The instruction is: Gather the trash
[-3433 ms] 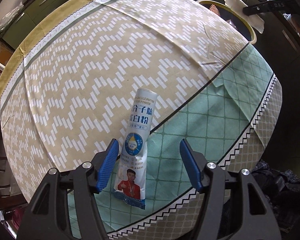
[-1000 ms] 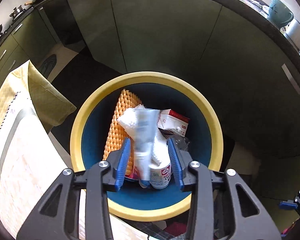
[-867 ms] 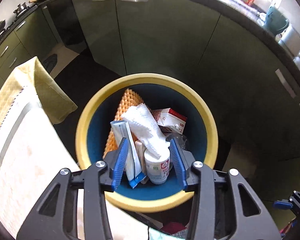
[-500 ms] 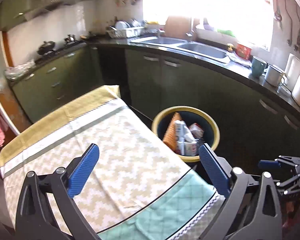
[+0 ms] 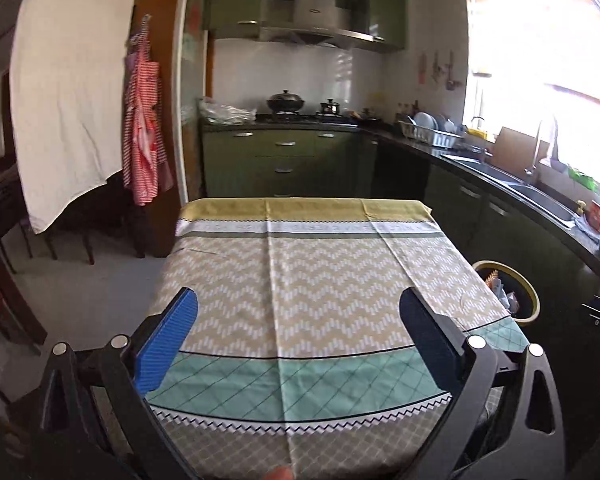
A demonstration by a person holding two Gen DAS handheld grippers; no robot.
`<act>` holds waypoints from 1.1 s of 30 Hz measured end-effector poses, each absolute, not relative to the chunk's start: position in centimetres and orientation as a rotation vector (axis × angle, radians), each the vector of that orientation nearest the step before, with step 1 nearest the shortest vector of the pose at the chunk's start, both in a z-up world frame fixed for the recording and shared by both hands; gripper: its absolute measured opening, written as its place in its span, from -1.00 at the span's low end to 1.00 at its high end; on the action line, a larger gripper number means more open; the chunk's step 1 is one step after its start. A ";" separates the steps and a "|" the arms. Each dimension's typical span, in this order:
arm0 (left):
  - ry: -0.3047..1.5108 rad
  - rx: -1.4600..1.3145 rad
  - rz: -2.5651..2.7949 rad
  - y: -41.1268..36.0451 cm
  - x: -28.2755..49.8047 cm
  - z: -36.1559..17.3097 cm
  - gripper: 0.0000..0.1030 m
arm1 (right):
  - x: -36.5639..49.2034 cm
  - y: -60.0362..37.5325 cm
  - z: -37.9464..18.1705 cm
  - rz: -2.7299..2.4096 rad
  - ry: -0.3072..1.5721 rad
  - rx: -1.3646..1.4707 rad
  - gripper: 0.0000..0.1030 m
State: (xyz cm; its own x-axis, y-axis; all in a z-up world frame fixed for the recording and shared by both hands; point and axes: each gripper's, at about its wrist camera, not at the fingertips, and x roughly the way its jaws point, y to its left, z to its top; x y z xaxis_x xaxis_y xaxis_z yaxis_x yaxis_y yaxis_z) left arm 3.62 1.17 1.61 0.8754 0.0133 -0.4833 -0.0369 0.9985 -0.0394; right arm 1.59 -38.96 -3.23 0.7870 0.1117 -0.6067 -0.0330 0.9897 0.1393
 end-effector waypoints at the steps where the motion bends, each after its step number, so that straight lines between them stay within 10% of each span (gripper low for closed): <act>1: 0.501 -0.056 0.057 1.8 2.9 1.7 0.87 | 1.1 -38.7 -2.9 0.067 0.647 0.113 0.91; 33: 0.400 0.015 0.032 -0.6 -3.0 3.7 0.87 | -5.5 -38.6 -0.5 0.004 0.487 0.067 0.91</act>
